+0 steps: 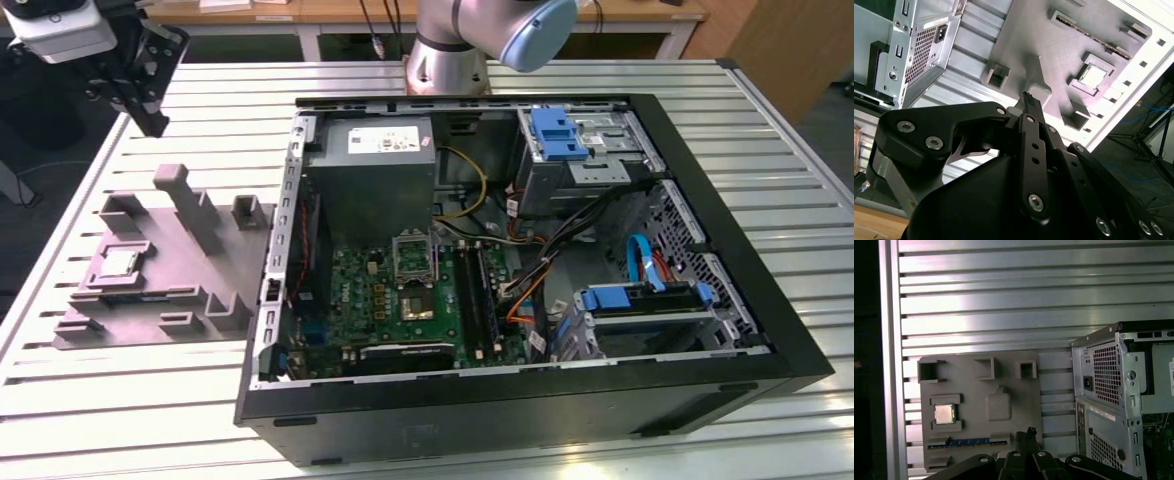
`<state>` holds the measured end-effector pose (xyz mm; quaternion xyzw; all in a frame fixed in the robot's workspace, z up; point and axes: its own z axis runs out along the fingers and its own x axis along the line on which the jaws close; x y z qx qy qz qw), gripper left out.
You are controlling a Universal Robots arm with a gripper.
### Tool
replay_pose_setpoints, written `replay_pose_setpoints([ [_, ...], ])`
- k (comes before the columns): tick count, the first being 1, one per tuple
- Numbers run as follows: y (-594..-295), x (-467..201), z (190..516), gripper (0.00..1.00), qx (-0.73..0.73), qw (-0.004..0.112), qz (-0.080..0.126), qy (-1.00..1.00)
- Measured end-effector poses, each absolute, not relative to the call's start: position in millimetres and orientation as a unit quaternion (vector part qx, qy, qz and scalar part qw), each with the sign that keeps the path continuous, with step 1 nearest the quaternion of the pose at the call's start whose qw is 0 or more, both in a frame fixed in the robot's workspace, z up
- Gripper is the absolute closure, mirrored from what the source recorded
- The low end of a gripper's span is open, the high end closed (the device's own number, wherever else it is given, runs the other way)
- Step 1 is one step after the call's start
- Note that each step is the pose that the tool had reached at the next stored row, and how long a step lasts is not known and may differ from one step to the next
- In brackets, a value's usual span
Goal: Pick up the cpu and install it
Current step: 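Reach for the cpu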
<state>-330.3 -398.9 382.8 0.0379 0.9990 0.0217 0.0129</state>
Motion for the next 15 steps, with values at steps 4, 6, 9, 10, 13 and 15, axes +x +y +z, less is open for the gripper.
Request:
replay_pose_setpoints([
  [4, -399.0, -330.9, 382.8, 0.89, 0.038, 0.013, 0.022, 0.999],
  [6, -398.9, -331.3, 382.8, 0.89, 0.038, 0.013, 0.022, 0.999],
  [9, -398.9, -332.0, 382.7, 0.89, 0.038, 0.013, 0.022, 0.999],
  [10, -398.9, -332.3, 382.7, 0.89, 0.038, 0.013, 0.022, 0.999],
  [13, -398.9, -333.0, 382.7, 0.89, 0.038, 0.013, 0.022, 0.999],
  [15, -398.9, -333.4, 382.7, 0.89, 0.038, 0.013, 0.022, 0.999],
])
